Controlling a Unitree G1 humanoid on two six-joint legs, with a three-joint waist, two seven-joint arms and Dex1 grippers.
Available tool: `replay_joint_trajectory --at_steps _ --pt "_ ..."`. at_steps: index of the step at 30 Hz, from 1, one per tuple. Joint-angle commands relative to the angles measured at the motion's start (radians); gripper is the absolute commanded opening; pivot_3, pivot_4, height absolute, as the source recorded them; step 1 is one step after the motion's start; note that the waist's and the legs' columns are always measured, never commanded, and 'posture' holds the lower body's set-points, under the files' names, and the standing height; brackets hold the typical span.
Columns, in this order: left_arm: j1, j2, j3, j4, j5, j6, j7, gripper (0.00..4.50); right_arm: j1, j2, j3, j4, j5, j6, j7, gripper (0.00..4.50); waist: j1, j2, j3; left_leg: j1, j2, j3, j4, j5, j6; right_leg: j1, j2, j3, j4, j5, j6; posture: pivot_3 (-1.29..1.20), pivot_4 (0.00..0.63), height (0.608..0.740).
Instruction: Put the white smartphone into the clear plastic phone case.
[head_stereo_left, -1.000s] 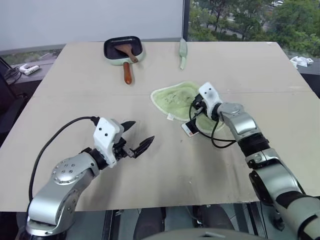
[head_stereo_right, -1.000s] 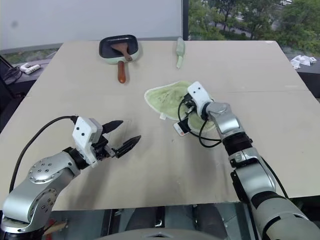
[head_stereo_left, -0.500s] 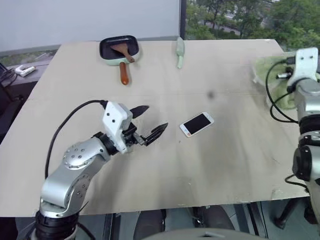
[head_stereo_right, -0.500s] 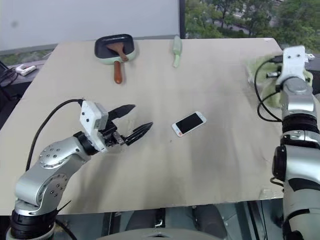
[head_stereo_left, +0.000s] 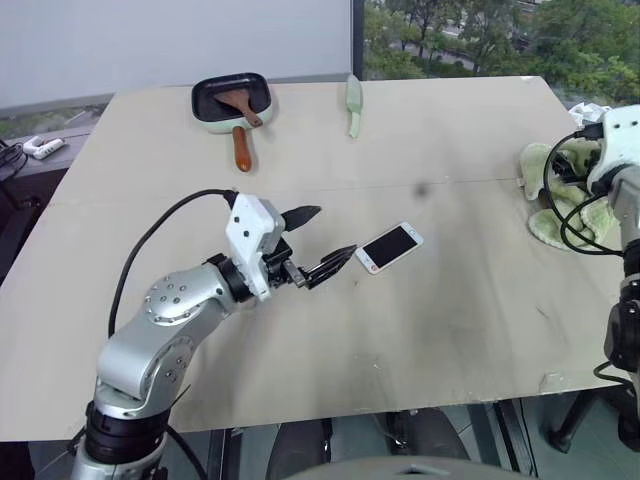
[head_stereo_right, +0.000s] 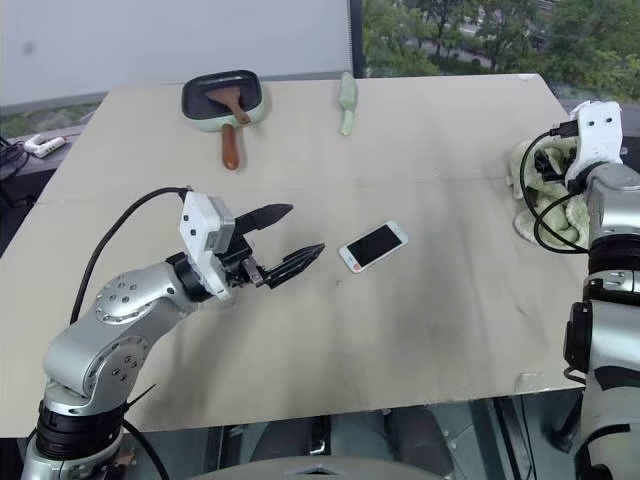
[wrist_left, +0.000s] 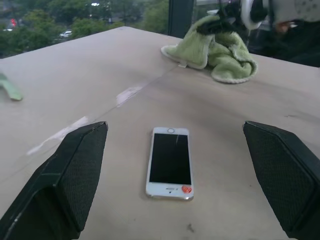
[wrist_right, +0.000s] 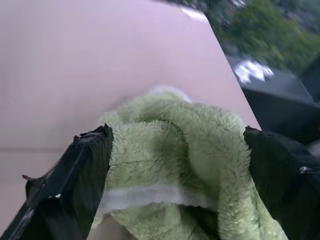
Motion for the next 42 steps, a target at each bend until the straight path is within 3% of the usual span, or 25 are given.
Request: replay_joint_trajectory --at_steps 1,5,8,12,15,18,20,22,25,31,37,42 --pt "0.027 0.015 0.042 -0.046 0.006 0.004 0.027 4.5 0.023 -0.051 0.009 -0.107 0.031 0.049 0.125 4.45 0.003 0.0 0.0 0.0 0.0 0.0 0.0 0.0 0.0 0.0 0.0 0.0 0.0 0.0 0.0 0.0 0.15 0.74" --pt "0.078 0.028 0.053 -0.075 0.013 0.009 0.048 4.5 0.003 -0.136 0.028 -0.026 -0.044 0.053 0.073 4.45 0.005 0.0 0.0 0.0 -0.001 0.0 0.0 -0.002 0.003 0.0 -0.001 0.0 0.001 0.0 0.0 0.0 0.15 0.74" --pt "0.081 0.021 0.055 -0.085 0.008 0.013 0.063 4.5 0.052 -0.217 0.157 0.033 -0.156 0.052 0.154 4.45 0.021 0.0 0.0 0.0 -0.003 0.0 0.001 -0.002 0.004 0.0 -0.002 0.0 0.0 0.0 0.0 0.0 0.15 0.74" --pt "0.082 0.027 0.063 -0.088 0.007 0.017 0.072 4.5 -0.042 -0.182 0.029 0.06 -0.042 -0.022 0.114 4.45 0.01 0.0 0.0 0.001 -0.004 0.001 0.001 -0.002 0.003 0.0 -0.002 0.001 0.0 0.0 0.0 0.0 0.15 0.74" --pt "0.088 0.031 0.064 -0.091 0.005 0.021 0.073 4.5 -0.076 -0.139 -0.062 0.018 0.084 0.006 0.203 4.45 -0.009 0.003 0.002 0.003 -0.006 -0.004 0.0 -0.002 0.003 0.0 0.0 0.006 0.001 0.001 0.003 0.0 0.15 0.74" --pt "0.091 0.04 0.072 -0.088 0.007 0.024 0.073 4.5 0.011 -0.175 0.025 0.008 0.008 0.026 0.249 4.45 -0.002 0.001 0.0 0.002 -0.008 -0.01 0.0 -0.002 0.004 0.0 0.0 0.003 0.001 0.002 0.003 0.0 0.15 0.74" --pt "0.1 0.045 0.085 -0.091 0.011 0.035 0.087 4.5 0.014 -0.148 -0.027 -0.01 0.059 0.062 0.223 4.45 0.011 -0.001 0.0 0.0 -0.008 -0.012 0.0 -0.002 0.004 0.0 -0.001 0.002 0.0 0.002 0.003 0.0 0.15 0.74" --pt "0.126 0.043 0.098 -0.105 0.007 0.047 0.104 4.5 0.036 -0.102 -0.09 -0.136 0.193 0.141 0.314 4.45 0.016 0.001 0.001 -0.001 -0.01 -0.012 0.001 -0.002 0.004 0.0 -0.002 0.002 0.0 0.002 0.003 0.0 0.15 0.74" --pt "0.172 0.03 0.106 -0.13 0.03 0.085 0.169 4.5 0.234 -0.097 -0.046 -0.429 0.314 0.175 0.546 4.45 0.019 0.001 0.001 0.0 -0.011 -0.015 0.001 -0.002 0.004 -0.001 -0.002 0.004 0.0 0.002 0.004 0.0 0.15 0.74" --pt "0.167 -0.055 0.055 -0.137 0.101 0.166 0.345 4.5 0.486 -0.049 -0.031 -0.865 0.584 0.328 0.711 4.45 0.033 0.001 0.001 -0.001 -0.011 -0.022 0.002 -0.003 0.006 0.001 -0.003 0.0 0.001 0.002 0.004 0.0 0.15 0.74" --pt "0.145 -0.133 0.013 -0.073 0.182 0.201 0.438 4.5 0.65 -0.003 0.058 -1.078 0.558 0.182 0.739 4.45 0.029 0.0 0.0 0.002 -0.013 -0.024 0.004 -0.003 0.006 0.005 -0.003 -0.001 0.001 0.003 0.005 0.0 0.15 0.74" --pt "0.176 -0.064 0.049 -0.056 0.199 0.131 0.332 4.5 0.678 0.024 0.046 -1.094 0.577 0.143 0.723 4.45 0.022 0.0 0.0 0.002 -0.013 -0.024 0.004 -0.003 0.006 0.005 -0.002 -0.001 0.001 0.003 0.005 0.0 0.15 0.74"
